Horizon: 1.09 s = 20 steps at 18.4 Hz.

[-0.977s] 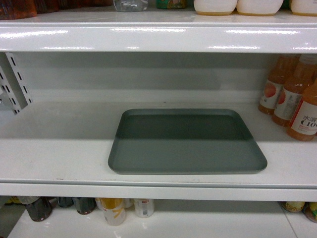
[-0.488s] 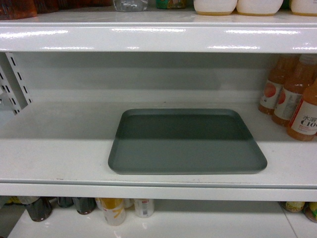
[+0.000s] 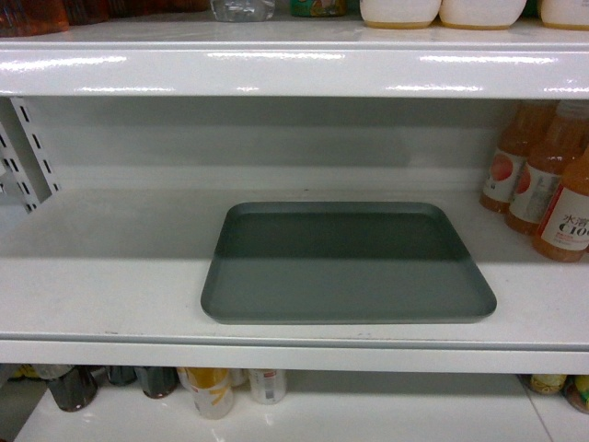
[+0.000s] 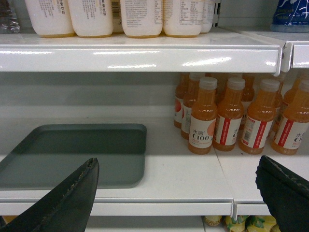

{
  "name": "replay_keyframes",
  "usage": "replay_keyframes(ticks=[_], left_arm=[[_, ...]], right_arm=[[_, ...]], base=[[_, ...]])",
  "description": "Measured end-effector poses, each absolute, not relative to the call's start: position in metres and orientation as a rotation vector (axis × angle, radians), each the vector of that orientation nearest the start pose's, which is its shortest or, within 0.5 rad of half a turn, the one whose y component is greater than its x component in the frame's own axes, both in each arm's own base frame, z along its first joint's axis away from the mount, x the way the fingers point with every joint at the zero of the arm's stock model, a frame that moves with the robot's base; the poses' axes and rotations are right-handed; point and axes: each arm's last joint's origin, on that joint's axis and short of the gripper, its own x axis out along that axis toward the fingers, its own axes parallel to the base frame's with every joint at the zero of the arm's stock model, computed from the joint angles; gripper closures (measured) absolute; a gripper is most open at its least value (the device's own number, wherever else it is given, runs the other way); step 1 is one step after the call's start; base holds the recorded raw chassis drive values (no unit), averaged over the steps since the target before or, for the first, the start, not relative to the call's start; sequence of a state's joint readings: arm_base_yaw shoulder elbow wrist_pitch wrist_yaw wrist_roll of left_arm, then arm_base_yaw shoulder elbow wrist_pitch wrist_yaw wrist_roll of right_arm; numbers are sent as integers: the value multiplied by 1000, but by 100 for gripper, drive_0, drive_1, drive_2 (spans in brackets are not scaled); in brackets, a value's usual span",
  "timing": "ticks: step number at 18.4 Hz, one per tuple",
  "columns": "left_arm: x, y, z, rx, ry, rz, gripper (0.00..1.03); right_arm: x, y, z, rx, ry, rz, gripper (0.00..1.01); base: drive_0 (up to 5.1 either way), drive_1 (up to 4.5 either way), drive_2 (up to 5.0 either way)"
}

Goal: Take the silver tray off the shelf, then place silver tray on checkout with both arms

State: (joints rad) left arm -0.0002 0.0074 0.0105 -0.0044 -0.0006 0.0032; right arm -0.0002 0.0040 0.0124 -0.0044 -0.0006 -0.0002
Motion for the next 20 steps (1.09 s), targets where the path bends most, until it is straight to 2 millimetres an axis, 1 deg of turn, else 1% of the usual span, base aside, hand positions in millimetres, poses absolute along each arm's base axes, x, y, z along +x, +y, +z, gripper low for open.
replay_keyframes(ticks=[1, 2, 3, 4, 5, 6, 8, 9, 11, 12, 13, 14, 16, 18, 20], left_arm=[[98, 0, 166, 4, 1, 0, 5], [98, -1, 164, -35, 163, 93, 5], [106, -4, 166, -51, 352, 224, 5], [120, -3, 165, -67, 400, 310, 5], [132, -1, 158, -93, 456, 332, 5], [147, -4, 151, -109, 510, 273, 5], [180, -8, 142, -128, 574, 178, 5], [198, -11, 137, -130, 601, 138, 5], [231, -19, 119, -109, 660, 81, 5], [257, -29, 105, -87, 707, 26, 5], [290, -40, 95, -65, 739, 2, 5], [311, -42, 94, -59, 728, 19, 5], [326, -44, 89, -61, 735, 25, 5], [337, -45, 81, -77, 755, 34, 5], [345, -48, 77, -79, 768, 32, 5]], right_arm=[[97, 0, 167, 0, -4, 0, 3], [97, 0, 165, -11, 41, 22, 3], [99, 2, 162, -40, 220, 126, 3], [105, 6, 159, -50, 336, 223, 3], [111, 10, 154, -57, 393, 260, 3], [119, 13, 150, -62, 427, 279, 3], [136, 23, 142, -52, 490, 290, 3], [149, 30, 141, -36, 507, 299, 3], [177, 40, 137, 4, 526, 309, 3], [204, 49, 128, 22, 559, 294, 3], [239, 59, 115, 37, 594, 268, 3], [261, 67, 108, 41, 606, 254, 3], [275, 74, 103, 48, 615, 254, 3], [290, 81, 96, 52, 624, 241, 3], [303, 84, 89, 55, 641, 224, 3]], base=[[0, 0, 0], [0, 0, 0], [0, 0, 0], [0, 0, 0], [0, 0, 0], [0, 0, 0], [0, 0, 0], [0, 0, 0], [0, 0, 0], [0, 0, 0], [0, 0, 0], [0, 0, 0], [0, 0, 0], [0, 0, 0], [0, 0, 0]])
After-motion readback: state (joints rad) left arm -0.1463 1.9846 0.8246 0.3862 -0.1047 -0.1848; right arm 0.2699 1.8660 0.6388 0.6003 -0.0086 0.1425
